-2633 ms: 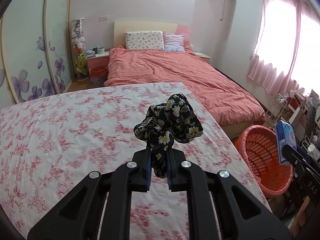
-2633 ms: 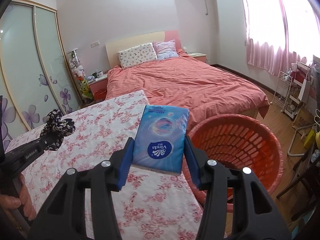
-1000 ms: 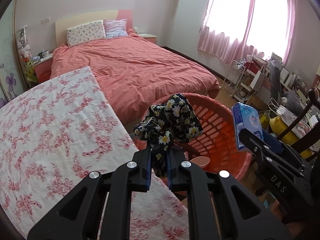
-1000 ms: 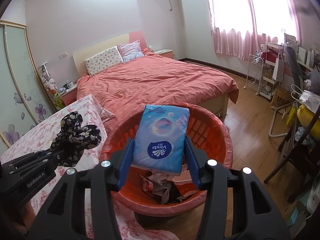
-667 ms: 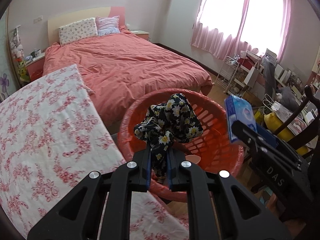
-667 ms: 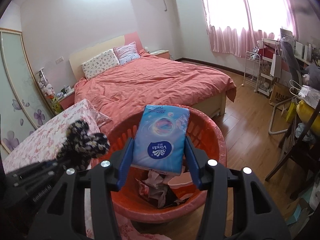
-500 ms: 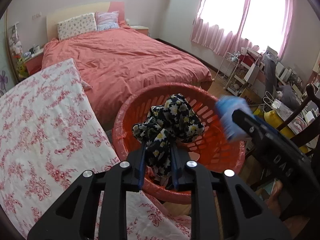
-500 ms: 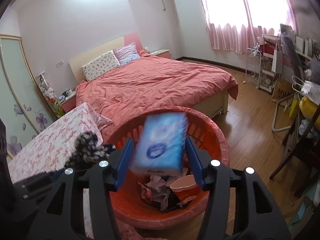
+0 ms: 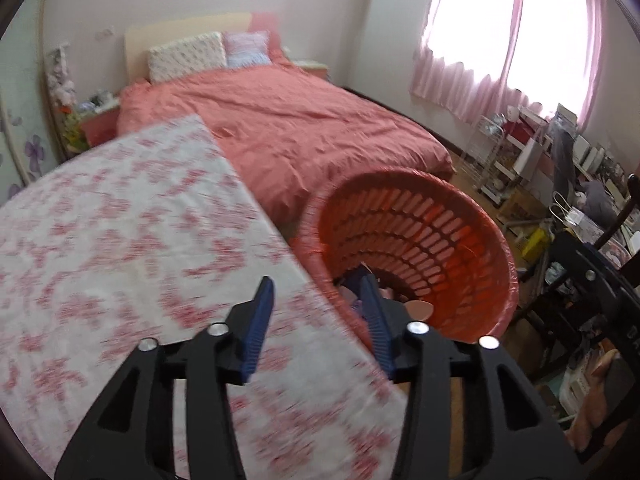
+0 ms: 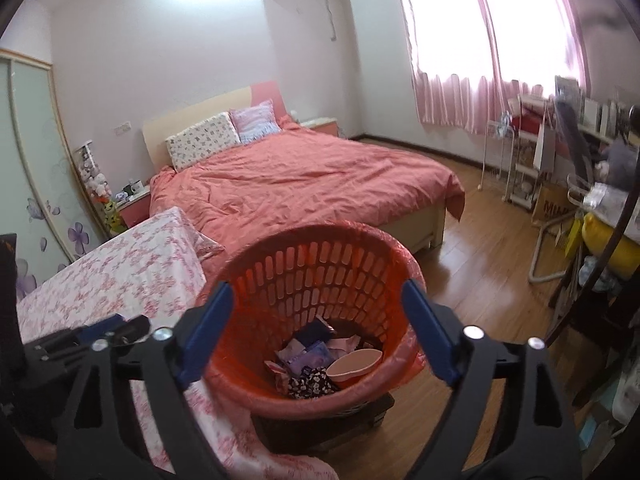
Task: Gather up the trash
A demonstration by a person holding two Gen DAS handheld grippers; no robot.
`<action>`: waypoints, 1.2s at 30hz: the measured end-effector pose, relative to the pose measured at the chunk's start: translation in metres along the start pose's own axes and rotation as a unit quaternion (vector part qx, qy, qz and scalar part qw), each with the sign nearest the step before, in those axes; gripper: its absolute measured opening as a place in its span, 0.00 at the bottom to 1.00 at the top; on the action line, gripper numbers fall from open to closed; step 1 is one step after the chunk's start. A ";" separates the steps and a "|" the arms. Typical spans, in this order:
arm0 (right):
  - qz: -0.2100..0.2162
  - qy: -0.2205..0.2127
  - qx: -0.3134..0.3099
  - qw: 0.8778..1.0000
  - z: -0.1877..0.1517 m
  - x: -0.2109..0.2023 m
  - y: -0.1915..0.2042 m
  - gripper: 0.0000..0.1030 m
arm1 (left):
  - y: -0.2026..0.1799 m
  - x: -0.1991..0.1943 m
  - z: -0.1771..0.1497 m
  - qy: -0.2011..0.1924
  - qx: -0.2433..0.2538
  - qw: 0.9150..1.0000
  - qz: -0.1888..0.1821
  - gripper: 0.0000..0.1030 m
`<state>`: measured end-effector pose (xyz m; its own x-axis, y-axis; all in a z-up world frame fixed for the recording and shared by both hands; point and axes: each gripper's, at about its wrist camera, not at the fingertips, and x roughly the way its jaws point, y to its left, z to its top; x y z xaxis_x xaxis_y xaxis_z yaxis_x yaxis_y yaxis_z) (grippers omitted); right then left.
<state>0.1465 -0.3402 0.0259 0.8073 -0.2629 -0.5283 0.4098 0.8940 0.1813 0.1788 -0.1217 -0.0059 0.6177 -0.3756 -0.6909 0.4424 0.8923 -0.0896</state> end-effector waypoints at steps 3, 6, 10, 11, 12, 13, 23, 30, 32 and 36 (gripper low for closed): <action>-0.003 -0.022 -0.024 0.999 -0.007 -0.027 0.014 0.94 | 0.018 -0.031 -0.012 -0.031 -0.007 0.999 0.023 0.62; -0.018 -0.041 -0.054 0.998 -0.017 -0.052 0.032 0.96 | 0.034 -0.062 -0.028 -0.061 -0.013 0.997 0.054 0.76; -0.050 -0.064 -0.093 0.992 -0.033 -0.080 0.052 0.96 | 0.050 -0.098 -0.053 -0.097 -0.024 0.990 0.101 0.91; -0.058 -0.069 -0.101 0.991 -0.038 -0.086 0.057 0.96 | 0.053 -0.105 -0.058 -0.102 -0.029 0.988 0.113 0.92; -0.062 -0.074 -0.109 0.989 -0.043 -0.093 0.062 0.96 | 0.056 -0.111 -0.061 -0.106 -0.033 0.986 0.121 0.94; -0.064 -0.079 -0.115 0.988 -0.047 -0.099 0.065 0.96 | 0.059 -0.118 -0.068 -0.110 -0.038 0.984 0.132 0.96; -0.046 -0.089 -0.118 0.988 -0.091 -0.156 0.089 0.96 | 0.063 -0.163 -0.114 -0.139 -0.067 0.968 0.198 0.97; -0.023 -0.073 -0.108 0.991 -0.109 -0.174 0.099 0.96 | 0.063 -0.180 -0.137 -0.148 -0.086 0.963 0.210 0.98; -0.028 -0.071 -0.106 0.991 -0.112 -0.177 0.101 0.96 | 0.062 -0.181 -0.142 -0.148 -0.084 0.961 0.218 0.98; -0.038 -0.059 -0.108 0.992 -0.117 -0.174 0.103 0.96 | 0.062 -0.182 -0.150 -0.142 -0.090 0.961 0.221 0.97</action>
<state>-0.0010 -0.1599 0.0398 0.8270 -0.3614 -0.4307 0.3811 0.9235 -0.0430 -0.0032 0.0397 0.0067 0.8830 0.0196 -0.4690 -0.0080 0.9996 0.0267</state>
